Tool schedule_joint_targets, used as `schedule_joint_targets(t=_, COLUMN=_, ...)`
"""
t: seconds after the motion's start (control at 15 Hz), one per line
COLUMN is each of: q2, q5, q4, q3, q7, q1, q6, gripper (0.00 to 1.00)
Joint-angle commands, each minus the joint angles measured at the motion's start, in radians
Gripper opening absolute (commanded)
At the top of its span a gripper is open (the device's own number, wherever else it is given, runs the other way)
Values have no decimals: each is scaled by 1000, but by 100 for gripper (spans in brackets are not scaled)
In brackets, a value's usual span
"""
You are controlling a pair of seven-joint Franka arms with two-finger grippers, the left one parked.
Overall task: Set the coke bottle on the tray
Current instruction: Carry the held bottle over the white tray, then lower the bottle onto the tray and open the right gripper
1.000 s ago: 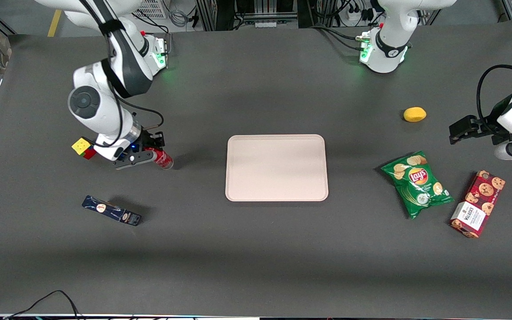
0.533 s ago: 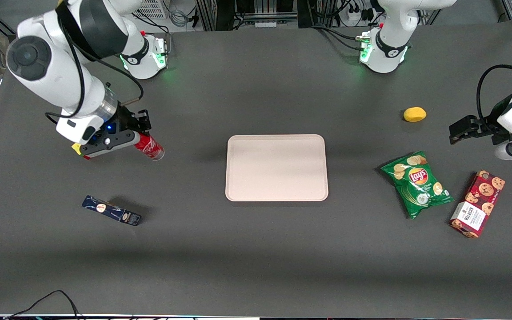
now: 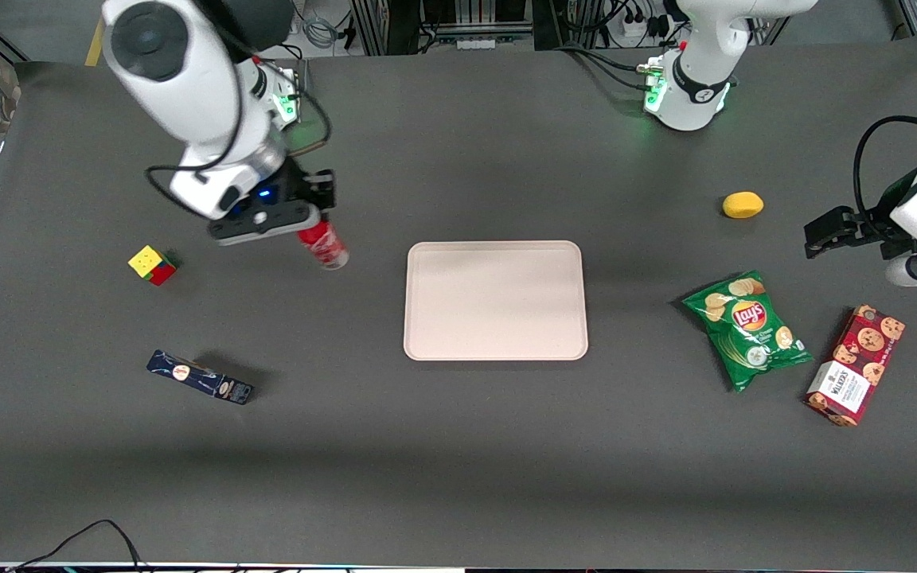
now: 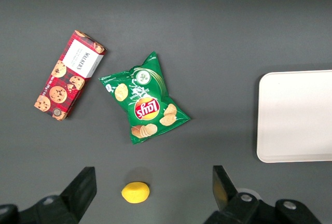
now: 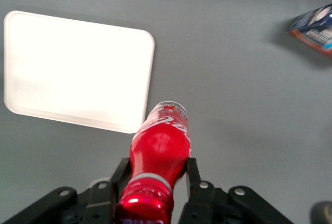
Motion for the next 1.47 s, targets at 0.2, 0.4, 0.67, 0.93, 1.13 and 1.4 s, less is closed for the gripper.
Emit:
schedule_joint_targets(t=0.2, q2=188, q5=-74, q4=159, q3=162, q7=378, q1=42, q6=60, gripper=0)
schedule_joint_targets(t=0.4, q2=285, q5=-106, q4=151, q3=168, q7=384, q1=45, q6=183, gripper=0)
schedule_joint_targets(t=0.67, q2=406, q5=-214, q4=138, q3=167, q7=387, q1=45, q6=300, gripper=0)
schedule_joint_targets(t=0.93, q2=449, q5=-243, q4=79, q3=158, q7=387, q1=45, q6=404, gripper=0)
schedule_joint_targets(t=1.13, q2=471, q5=-245, q4=76, q3=156, q7=387, q1=45, q6=421, gripper=0)
schedule_joint_targets(t=1.4, q2=477, q5=-260, q4=40, q3=153, q7=387, q1=42, q6=466, gripper=0)
